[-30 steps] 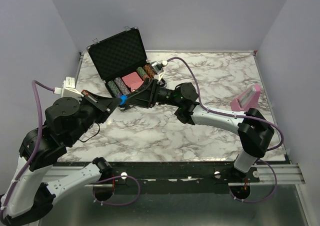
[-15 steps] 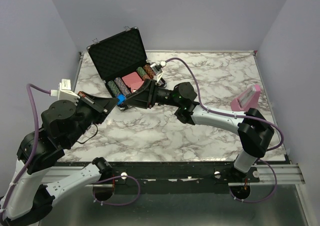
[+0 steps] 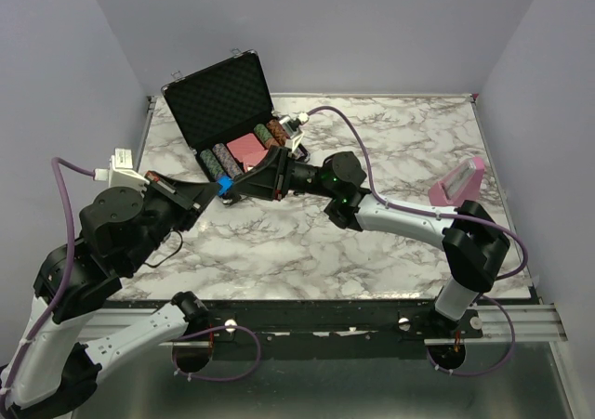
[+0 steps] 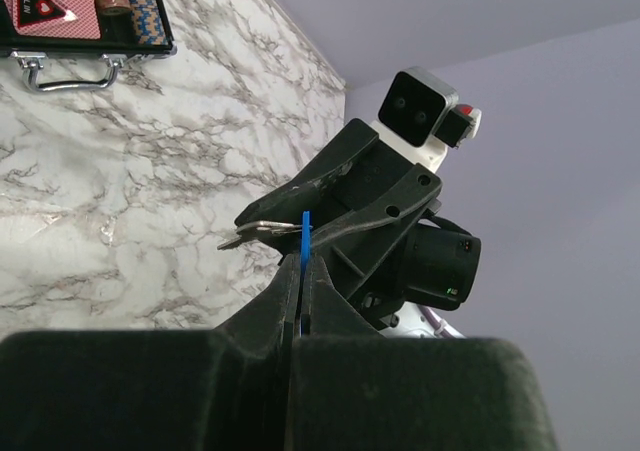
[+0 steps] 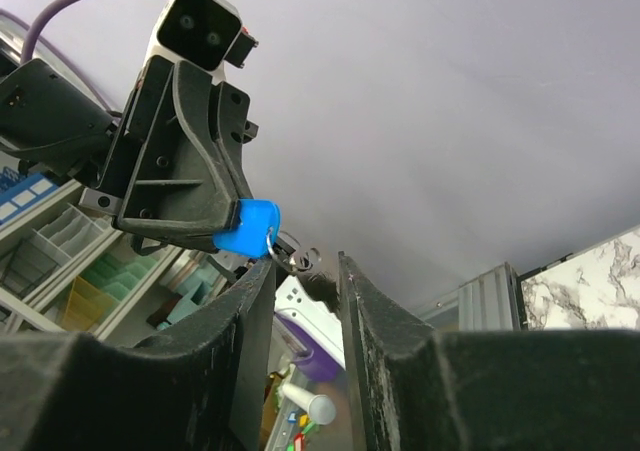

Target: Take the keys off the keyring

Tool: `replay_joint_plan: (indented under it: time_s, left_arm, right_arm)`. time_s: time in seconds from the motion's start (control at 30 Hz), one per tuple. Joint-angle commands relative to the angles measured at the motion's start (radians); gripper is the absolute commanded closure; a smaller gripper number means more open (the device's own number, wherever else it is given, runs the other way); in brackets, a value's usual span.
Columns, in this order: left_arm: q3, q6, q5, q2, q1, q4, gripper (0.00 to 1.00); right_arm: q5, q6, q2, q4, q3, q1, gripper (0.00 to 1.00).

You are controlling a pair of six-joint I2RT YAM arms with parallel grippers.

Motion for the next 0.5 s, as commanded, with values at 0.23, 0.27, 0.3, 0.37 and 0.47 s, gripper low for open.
replay_joint_plan:
  time_s: [0.23, 0.27, 0.3, 0.37, 0.47]
  left_arm:
    - [-0.015, -0.008, -0.039, -0.014, 0.004, 0.012, 1.0]
    - [-0.015, -0.01, -0.039, -0.014, 0.004, 0.012, 1.0]
    - [-0.016, -0.01, -0.04, -0.014, 0.005, 0.011, 1.0]
    - [-0.018, -0.011, -0.043, -0.016, 0.005, 0.011, 1.0]
    - [-0.018, -0.013, -0.046, -0.016, 0.004, 0.008, 1.0]
  right_arm:
    - [-0.03, -0.015, -0.008, -0.006, 0.041, 0.011, 0.68]
    - [-0.031, -0.012, -0.008, -0.009, 0.042, 0.014, 0.69]
    - [-0.033, -0.012, -0.008, -0.01, 0.042, 0.013, 0.7]
    - [-0.036, -0.012, -0.007, -0.012, 0.044, 0.013, 0.74]
    - [-0.037, -0.01, -0.005, -0.015, 0.044, 0.013, 0.76]
